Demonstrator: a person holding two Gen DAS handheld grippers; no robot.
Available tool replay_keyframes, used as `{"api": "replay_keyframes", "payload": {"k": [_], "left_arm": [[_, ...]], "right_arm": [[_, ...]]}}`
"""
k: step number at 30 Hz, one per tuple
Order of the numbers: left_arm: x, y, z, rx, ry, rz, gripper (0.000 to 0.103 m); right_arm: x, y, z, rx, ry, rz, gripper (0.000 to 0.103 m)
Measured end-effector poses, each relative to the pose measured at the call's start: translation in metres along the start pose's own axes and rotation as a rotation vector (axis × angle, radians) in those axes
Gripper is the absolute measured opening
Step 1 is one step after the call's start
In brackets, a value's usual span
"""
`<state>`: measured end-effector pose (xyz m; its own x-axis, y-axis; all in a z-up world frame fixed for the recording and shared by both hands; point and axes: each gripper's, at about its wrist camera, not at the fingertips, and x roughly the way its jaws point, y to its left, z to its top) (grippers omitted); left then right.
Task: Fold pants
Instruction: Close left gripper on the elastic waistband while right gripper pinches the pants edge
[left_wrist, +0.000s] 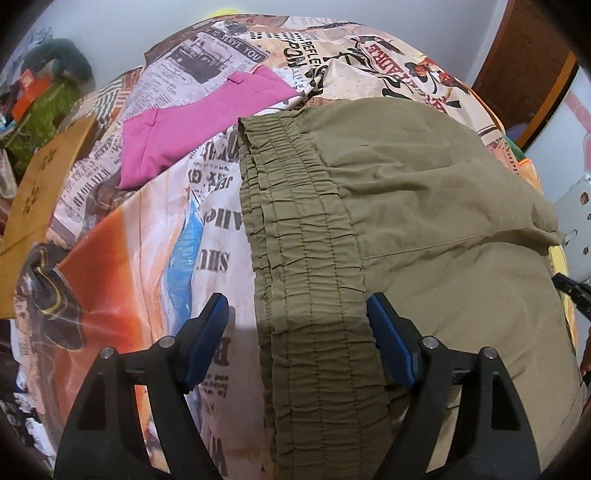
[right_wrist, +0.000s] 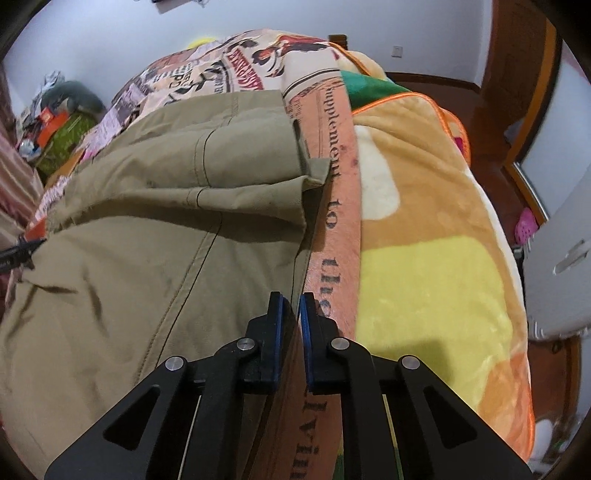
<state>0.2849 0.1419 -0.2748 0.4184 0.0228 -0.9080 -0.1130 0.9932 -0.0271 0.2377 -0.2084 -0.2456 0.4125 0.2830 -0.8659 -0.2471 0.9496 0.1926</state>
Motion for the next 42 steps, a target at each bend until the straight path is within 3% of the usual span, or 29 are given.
{"api": "replay_keyframes", "payload": {"k": [4,9,18,27,30,31,32,33,34,36,38,42], "left_arm": [[-0.015,-0.007,0.007,0.048,-0.037,0.037,0.079],[-0.028,-0.006,0.026,0.050,-0.081,0.034,0.079],[0.000,-0.004,0.058,0.041,-0.038,0.018,0.080],[0.043,-0.004,0.057,0.017,0.017,0.051,0.081],[0.048,-0.003,0.053,0.010,0.003,0.058,0.082],[0.048,-0.003,0.052,0.009,-0.004,0.059,0.082],[0.048,-0.003,0.052,0.011,-0.007,0.060,0.082],[0.047,-0.004,0.052,0.015,-0.012,0.061,0.078],[0.046,-0.005,0.052,0.025,-0.014,0.056,0.075],[0.045,-0.011,0.053,0.059,-0.016,0.053,0.059],[0.043,-0.018,0.053,0.095,-0.023,0.079,0.053],[0.043,-0.021,0.051,0.115,-0.036,0.104,0.053]], "right_arm": [[-0.013,0.002,0.008,0.008,-0.034,0.003,0.016],[-0.032,0.006,0.028,-0.009,-0.118,0.014,0.044],[-0.019,0.006,0.059,-0.027,-0.148,0.025,0.045],[0.018,0.003,0.068,0.012,-0.087,0.140,0.045],[0.021,0.006,0.069,0.001,-0.084,0.157,0.036],[0.021,0.009,0.069,-0.023,-0.087,0.138,0.031],[0.021,0.011,0.070,-0.038,-0.087,0.120,0.014],[0.021,0.011,0.071,-0.048,-0.088,0.109,0.009],[0.017,0.012,0.071,-0.056,-0.101,0.110,0.009],[0.008,0.014,0.073,-0.076,-0.132,0.094,0.006],[-0.003,0.017,0.078,-0.092,-0.177,0.088,0.005],[-0.033,0.027,0.093,-0.133,-0.276,0.085,0.004]]}}
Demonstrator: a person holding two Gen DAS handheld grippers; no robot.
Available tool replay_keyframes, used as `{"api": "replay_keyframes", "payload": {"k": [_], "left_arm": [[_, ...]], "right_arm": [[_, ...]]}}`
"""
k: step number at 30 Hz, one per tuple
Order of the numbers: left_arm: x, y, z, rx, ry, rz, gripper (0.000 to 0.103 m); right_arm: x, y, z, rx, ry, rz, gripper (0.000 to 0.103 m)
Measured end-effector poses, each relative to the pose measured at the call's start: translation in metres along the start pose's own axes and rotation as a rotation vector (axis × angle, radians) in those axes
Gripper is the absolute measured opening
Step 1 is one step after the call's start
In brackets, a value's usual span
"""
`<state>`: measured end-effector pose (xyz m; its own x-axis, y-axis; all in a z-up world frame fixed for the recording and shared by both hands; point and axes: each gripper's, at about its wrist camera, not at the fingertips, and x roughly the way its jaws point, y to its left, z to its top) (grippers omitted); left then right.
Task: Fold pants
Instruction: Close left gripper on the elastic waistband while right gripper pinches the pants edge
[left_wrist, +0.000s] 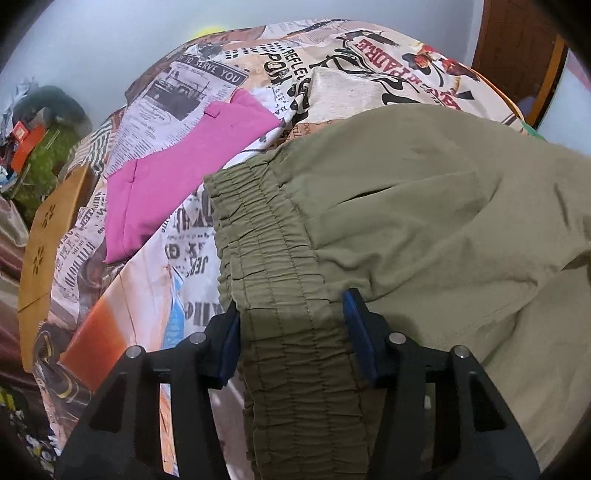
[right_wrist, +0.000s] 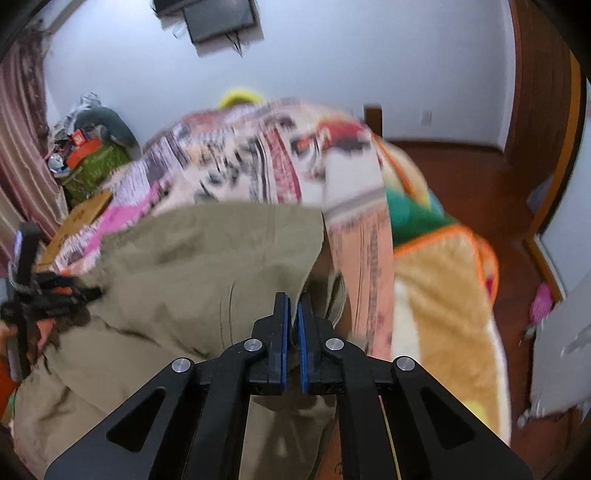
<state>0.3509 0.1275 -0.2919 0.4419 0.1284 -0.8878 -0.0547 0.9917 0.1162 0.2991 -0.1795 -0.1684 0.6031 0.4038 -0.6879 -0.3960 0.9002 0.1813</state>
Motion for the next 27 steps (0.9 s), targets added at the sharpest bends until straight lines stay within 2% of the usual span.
{"api": "replay_keyframes", "payload": {"k": [3,7,13,14,18,27], "left_arm": [[0.001,0.005,-0.002,-0.033,0.000,-0.019,0.053],[-0.001,0.006,-0.004,-0.041,-0.006,-0.001,0.053],[0.001,0.008,-0.008,-0.056,-0.013,-0.001,0.058],[0.001,0.008,-0.009,-0.056,-0.016,0.004,0.059],[0.002,0.008,-0.010,-0.062,-0.016,0.009,0.061],[-0.005,0.012,-0.010,-0.074,-0.015,-0.008,0.063]], "right_arm": [[-0.006,0.009,0.020,-0.028,-0.043,-0.005,0.004],[0.017,0.014,0.026,-0.064,-0.012,-0.060,0.004],[0.064,-0.006,-0.002,-0.027,0.148,-0.099,0.004],[0.075,-0.009,-0.011,-0.033,0.193,-0.107,0.004],[0.098,-0.013,-0.029,-0.067,0.281,-0.153,0.001],[0.067,-0.019,-0.010,-0.020,0.216,-0.126,0.001]]}}
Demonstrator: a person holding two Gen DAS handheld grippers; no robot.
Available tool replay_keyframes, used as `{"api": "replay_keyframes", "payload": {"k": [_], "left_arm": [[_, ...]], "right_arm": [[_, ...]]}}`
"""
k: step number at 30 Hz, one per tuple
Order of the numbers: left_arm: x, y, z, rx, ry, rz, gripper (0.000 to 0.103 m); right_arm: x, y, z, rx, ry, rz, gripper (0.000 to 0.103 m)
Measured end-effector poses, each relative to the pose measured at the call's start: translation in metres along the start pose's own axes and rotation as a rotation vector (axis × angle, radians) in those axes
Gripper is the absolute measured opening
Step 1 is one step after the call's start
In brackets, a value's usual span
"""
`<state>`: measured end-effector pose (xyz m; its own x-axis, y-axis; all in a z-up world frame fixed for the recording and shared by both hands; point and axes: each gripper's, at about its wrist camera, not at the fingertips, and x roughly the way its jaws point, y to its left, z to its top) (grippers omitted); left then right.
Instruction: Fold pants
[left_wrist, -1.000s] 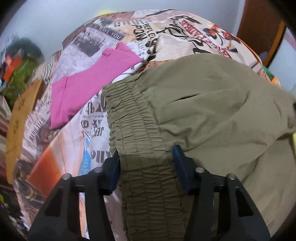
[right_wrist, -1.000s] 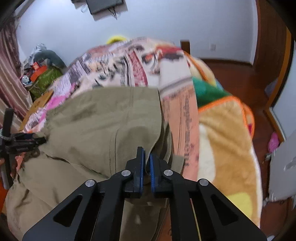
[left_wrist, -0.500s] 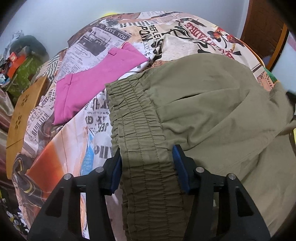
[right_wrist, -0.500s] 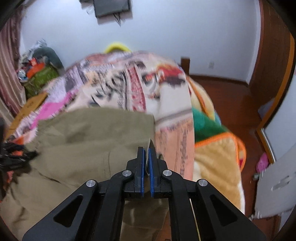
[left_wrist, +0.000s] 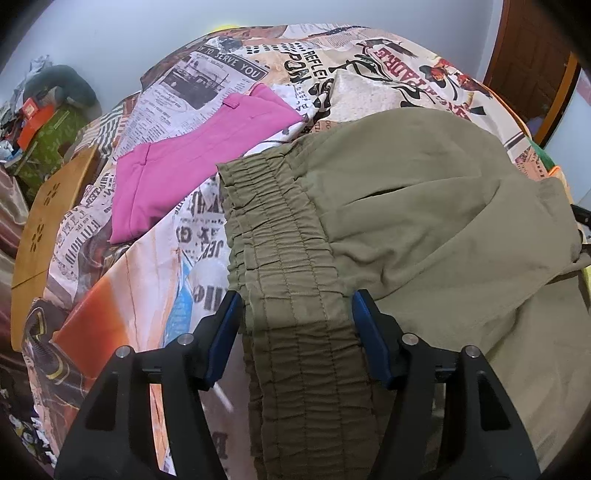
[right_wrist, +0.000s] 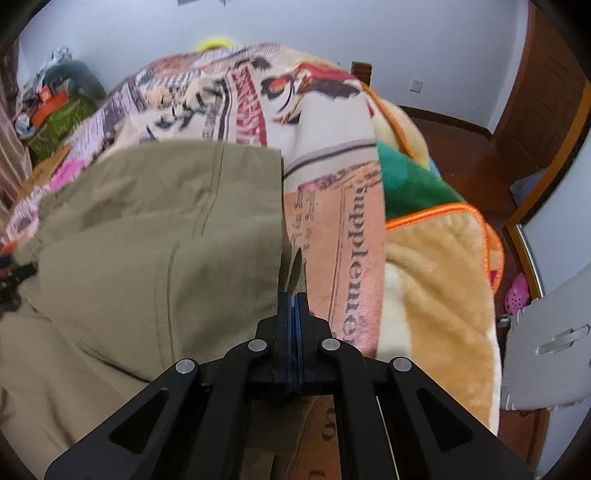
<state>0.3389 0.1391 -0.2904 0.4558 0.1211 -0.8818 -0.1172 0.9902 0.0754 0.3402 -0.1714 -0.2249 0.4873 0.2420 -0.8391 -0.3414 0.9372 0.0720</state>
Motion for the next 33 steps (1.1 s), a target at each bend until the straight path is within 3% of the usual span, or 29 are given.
{"api": "replay_keyframes", "payload": {"k": [4,7,9,12,18,24,33], "left_arm": [[-0.022,0.001,0.006,0.008,-0.031,0.005,0.063],[-0.042,0.007,0.018,0.002,-0.085,0.006,0.070],[-0.054,0.014,0.028,-0.016,-0.121,0.003,0.078],[-0.065,0.023,0.044,-0.039,-0.173,0.002,0.085],[-0.053,0.038,0.071,-0.073,-0.175,0.006,0.086],[-0.014,0.042,0.081,-0.101,-0.108,-0.022,0.086],[0.042,0.034,0.087,-0.076,-0.018,-0.040,0.086]], "right_arm": [[-0.027,-0.001,0.011,0.007,-0.062,0.018,0.003],[-0.046,0.002,0.024,0.006,-0.104,0.039,0.014],[-0.057,0.004,0.028,0.003,-0.133,0.051,0.039],[-0.069,0.011,0.038,-0.011,-0.199,0.053,0.055],[-0.062,0.023,0.059,-0.024,-0.214,0.078,0.065],[-0.036,0.027,0.076,-0.061,-0.189,0.068,0.069],[0.037,0.007,0.101,-0.059,-0.054,0.085,0.069]]}}
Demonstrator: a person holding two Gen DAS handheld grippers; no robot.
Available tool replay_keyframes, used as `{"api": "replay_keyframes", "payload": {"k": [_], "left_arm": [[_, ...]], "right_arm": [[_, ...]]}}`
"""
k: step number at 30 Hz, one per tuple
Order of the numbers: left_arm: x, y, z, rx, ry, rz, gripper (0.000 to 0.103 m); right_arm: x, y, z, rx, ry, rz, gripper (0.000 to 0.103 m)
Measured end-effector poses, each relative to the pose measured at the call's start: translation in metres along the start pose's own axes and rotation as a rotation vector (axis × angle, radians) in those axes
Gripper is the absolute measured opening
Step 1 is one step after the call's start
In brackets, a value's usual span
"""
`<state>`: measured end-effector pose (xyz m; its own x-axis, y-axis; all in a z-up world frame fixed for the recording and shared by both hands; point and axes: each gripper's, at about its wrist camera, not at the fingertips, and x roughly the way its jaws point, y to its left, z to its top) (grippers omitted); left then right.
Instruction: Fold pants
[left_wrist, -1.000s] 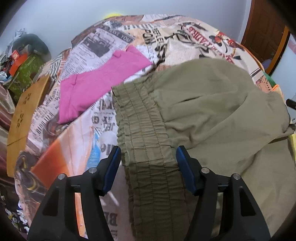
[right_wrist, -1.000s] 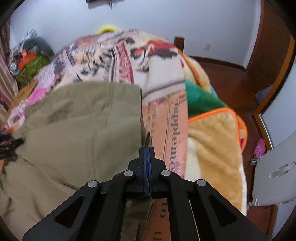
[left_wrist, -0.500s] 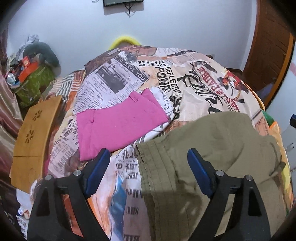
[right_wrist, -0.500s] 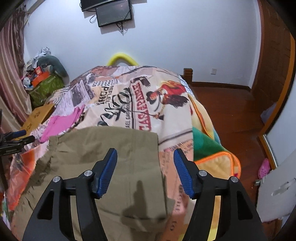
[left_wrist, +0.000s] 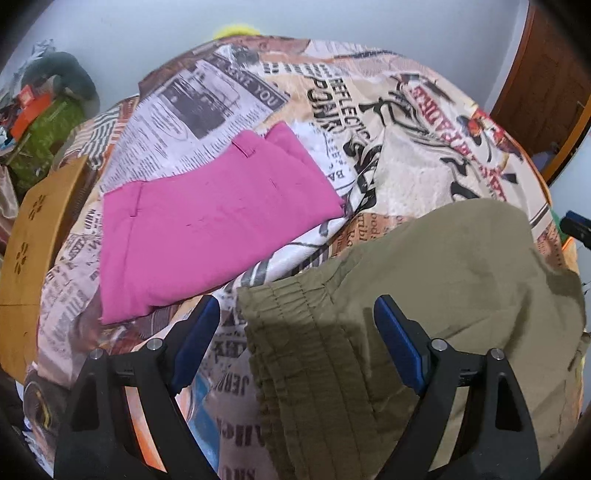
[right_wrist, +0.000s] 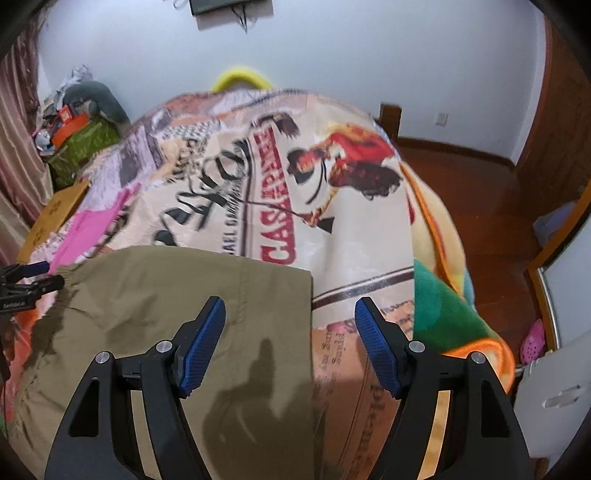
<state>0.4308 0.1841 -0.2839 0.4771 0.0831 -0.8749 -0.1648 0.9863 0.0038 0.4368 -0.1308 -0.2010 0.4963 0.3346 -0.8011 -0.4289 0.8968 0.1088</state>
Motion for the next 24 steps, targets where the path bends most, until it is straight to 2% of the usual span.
{"api": "replay_keyframes", "payload": {"k": [4,10,11,12,13,14,15,16,17,19,24], "left_arm": [[0.017,0.007,0.003,-0.021,0.028,0.003,0.086],[0.024,0.019,0.004,-0.068,0.036,-0.046,0.082],[0.024,0.018,0.003,-0.063,0.033,-0.050,0.078],[0.024,0.017,0.003,-0.058,0.031,-0.060,0.068],[0.023,0.015,0.002,-0.057,0.028,-0.076,0.064],[0.021,0.013,0.002,-0.058,0.020,-0.065,0.064],[0.020,0.010,0.001,-0.048,0.007,-0.045,0.062],[0.019,0.006,0.001,-0.035,-0.001,-0.029,0.060],[0.017,0.003,0.001,-0.026,-0.010,-0.013,0.058],[0.014,0.000,0.002,-0.024,-0.022,0.004,0.056],[-0.001,0.000,0.004,-0.016,-0.074,0.029,0.053]], "right_arm": [[0.027,-0.008,0.009,0.001,0.041,0.018,0.069],[0.065,-0.006,0.015,0.005,0.082,0.079,0.069],[0.072,-0.004,0.015,-0.005,0.098,0.073,0.068],[0.076,-0.001,0.013,-0.020,0.104,0.065,0.065],[0.078,0.000,0.013,-0.026,0.103,0.065,0.064],[0.078,0.001,0.010,-0.030,0.094,0.074,0.057],[0.078,0.001,0.009,-0.027,0.092,0.091,0.043],[0.078,0.001,0.007,-0.010,0.097,0.124,0.036],[0.077,0.001,0.005,0.010,0.093,0.126,0.034],[0.076,0.003,0.003,0.003,0.080,0.093,0.015],[0.066,0.005,0.001,-0.006,0.050,0.063,0.011]]}}
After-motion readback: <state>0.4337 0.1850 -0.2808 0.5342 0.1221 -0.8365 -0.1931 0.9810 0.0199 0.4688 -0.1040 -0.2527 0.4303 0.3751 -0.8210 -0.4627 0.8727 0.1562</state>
